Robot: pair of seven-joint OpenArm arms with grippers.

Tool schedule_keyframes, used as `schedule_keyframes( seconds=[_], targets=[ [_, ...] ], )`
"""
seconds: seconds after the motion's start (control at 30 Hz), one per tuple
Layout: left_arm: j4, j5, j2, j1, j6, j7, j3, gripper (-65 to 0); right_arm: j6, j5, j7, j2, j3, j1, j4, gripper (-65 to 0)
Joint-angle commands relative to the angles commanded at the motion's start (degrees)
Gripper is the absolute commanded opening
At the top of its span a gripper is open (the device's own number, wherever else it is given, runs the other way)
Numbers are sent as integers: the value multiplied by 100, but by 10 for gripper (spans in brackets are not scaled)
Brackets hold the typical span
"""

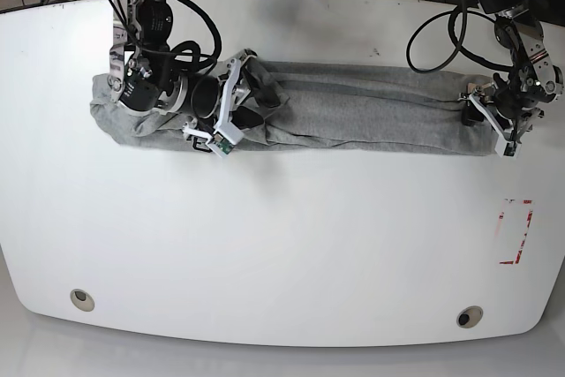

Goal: Fold the T-shirt properly
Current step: 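Grasp the bunched fabric with the right gripper and pull it toward its end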

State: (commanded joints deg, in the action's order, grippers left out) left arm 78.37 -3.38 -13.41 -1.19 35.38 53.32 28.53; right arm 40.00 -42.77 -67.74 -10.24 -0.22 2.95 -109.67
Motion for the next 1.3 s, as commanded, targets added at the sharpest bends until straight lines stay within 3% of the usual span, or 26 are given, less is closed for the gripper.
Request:
schedule_keyframes(
  seconds=[0.1, 0.17, 0.33, 0.6, 0.77, 0.93, 1.03, 1.3],
  targets=[
    [0, 0, 0, 0, 0, 0, 0, -260, 0, -26, 0, -158, 0, 44, -105, -208],
    [0, 0, 0, 0, 0, 0, 0, -260, 0, -26, 0, -237, 9, 44, -229, -190],
    [0, 0, 0, 0, 0, 0, 0, -260, 0, -26, 9, -378, 325, 35, -325, -209],
    [0, 0, 0, 0, 0, 0, 0, -260, 0, 114, 9, -571, 941, 18, -149, -311],
    [0, 0, 0, 0, 0, -9, 0, -260, 0, 897, 79, -695, 993, -167, 167, -289],
    [0, 0, 0, 0, 0, -9, 0, -260, 0, 1776, 712, -721, 1046, -132, 519, -274],
    [-9, 0, 0, 0, 0, -9, 0, -260, 0, 2268, 809, -809, 1073, -141, 844, -276],
    [-9, 0, -9, 0, 0, -9, 0, -260, 0, 2945, 1213, -1169, 1301, -105, 1284, -277]
  ],
)
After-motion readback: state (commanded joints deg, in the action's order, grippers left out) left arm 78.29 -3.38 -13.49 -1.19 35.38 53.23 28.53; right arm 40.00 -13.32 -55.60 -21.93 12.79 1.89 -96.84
